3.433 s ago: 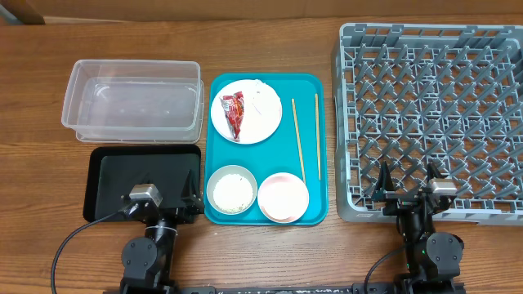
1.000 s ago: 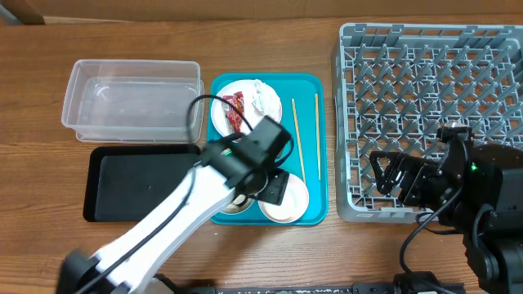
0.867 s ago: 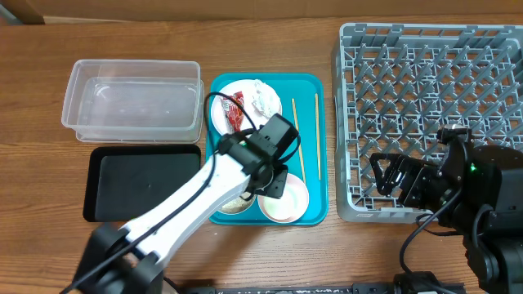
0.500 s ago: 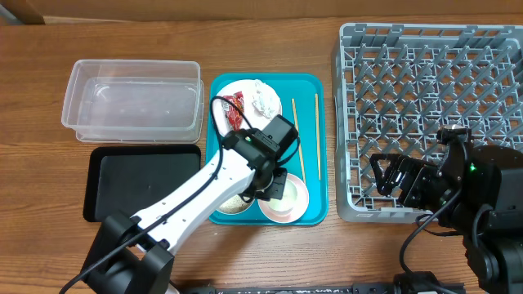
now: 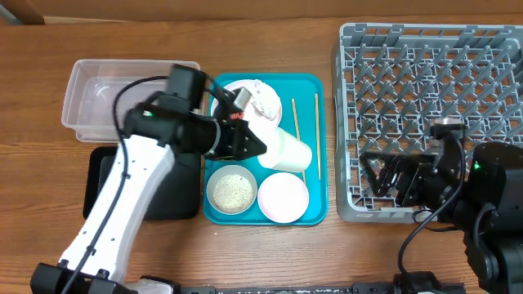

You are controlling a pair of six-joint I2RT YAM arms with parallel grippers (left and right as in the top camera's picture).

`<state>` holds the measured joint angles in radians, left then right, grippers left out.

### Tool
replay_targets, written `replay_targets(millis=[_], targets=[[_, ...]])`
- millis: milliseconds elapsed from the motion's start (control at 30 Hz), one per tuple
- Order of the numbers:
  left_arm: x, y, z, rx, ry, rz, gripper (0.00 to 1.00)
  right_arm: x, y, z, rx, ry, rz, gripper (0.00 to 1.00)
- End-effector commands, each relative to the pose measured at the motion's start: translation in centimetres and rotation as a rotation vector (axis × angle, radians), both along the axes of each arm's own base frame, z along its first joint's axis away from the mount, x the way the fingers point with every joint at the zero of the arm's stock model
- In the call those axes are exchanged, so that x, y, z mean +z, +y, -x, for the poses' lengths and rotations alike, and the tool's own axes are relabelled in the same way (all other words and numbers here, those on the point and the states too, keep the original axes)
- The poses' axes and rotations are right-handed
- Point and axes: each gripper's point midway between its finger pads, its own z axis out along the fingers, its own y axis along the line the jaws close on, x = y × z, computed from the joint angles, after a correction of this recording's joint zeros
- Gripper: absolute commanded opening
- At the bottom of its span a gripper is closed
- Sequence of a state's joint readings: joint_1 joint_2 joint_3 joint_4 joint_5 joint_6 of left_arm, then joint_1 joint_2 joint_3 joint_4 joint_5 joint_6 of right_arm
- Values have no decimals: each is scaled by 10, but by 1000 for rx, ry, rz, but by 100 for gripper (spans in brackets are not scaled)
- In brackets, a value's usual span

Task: Sort waste into correct bins and load items into the dishwasher
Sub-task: 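Grasp the white cup on the teal tray with the left gripper, then hand the white cup from the left gripper to the right gripper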

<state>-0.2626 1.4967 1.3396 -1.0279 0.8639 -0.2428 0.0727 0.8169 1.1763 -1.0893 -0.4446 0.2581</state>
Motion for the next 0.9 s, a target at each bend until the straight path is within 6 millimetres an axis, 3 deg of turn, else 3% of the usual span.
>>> replay_targets(millis=[0, 267, 533, 700, 867], targets=[[69, -17, 24, -212, -34, 467, 4, 34, 46, 22, 348, -133, -124, 100], [102, -22, 40, -301, -30, 661, 4, 48, 77, 24, 549, -165, -222, 100], [102, -23, 41, -306, -32, 661, 4, 58, 109, 31, 737, -233, -259, 99], [101, -24, 40, -312, -52, 656, 4, 63, 123, 41, 815, -259, -274, 85], [101, -24, 40, -312, -54, 653, 4, 59, 132, 42, 841, -245, -269, 80]])
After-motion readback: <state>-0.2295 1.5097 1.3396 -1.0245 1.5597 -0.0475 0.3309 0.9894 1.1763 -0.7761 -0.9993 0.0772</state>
